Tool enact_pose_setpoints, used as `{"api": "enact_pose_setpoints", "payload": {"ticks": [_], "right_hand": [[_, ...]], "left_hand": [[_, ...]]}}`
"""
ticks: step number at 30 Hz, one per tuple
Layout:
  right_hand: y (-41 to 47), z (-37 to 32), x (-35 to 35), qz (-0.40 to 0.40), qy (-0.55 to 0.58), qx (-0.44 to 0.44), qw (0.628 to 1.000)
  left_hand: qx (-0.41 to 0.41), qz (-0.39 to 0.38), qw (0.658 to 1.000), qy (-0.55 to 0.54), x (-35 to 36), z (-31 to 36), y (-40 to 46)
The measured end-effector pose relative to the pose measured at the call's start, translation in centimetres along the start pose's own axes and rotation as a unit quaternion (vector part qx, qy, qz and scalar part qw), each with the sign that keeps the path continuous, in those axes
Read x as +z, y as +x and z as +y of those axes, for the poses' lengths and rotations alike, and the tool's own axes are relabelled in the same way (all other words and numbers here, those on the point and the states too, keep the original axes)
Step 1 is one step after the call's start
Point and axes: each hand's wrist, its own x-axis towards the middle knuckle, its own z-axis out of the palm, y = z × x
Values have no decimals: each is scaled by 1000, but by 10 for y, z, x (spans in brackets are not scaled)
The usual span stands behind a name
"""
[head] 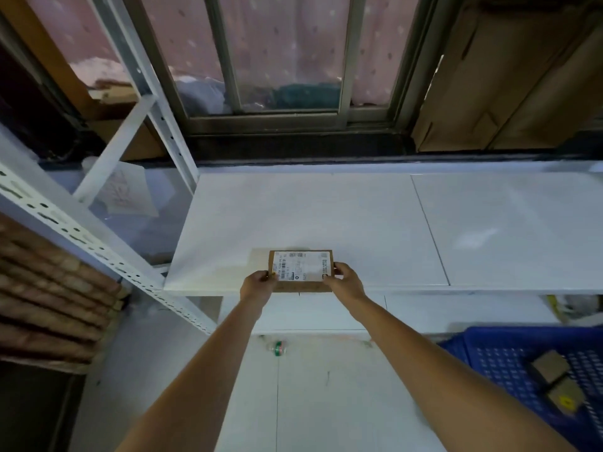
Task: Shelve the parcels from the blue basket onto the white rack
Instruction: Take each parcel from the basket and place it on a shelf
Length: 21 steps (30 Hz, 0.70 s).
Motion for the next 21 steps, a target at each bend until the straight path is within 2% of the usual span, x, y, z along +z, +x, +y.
{"api": "enact_pose_setpoints", "payload": {"ticks": [9,14,18,21], "right_hand": [[9,12,13,8,-18,7,1000],[-3,14,-3,24,-11,23,999],[-25,10,-31,28,9,27,999],[-45,4,-61,42,-3,14,999]], "left_hand": [[-9,-14,1000,-15,2,-20,10],[-19,27,999,-14,-8,-12,-5],[31,103,993,56,-14,13,-32],[84,107,987,89,-11,41,-54]]}}
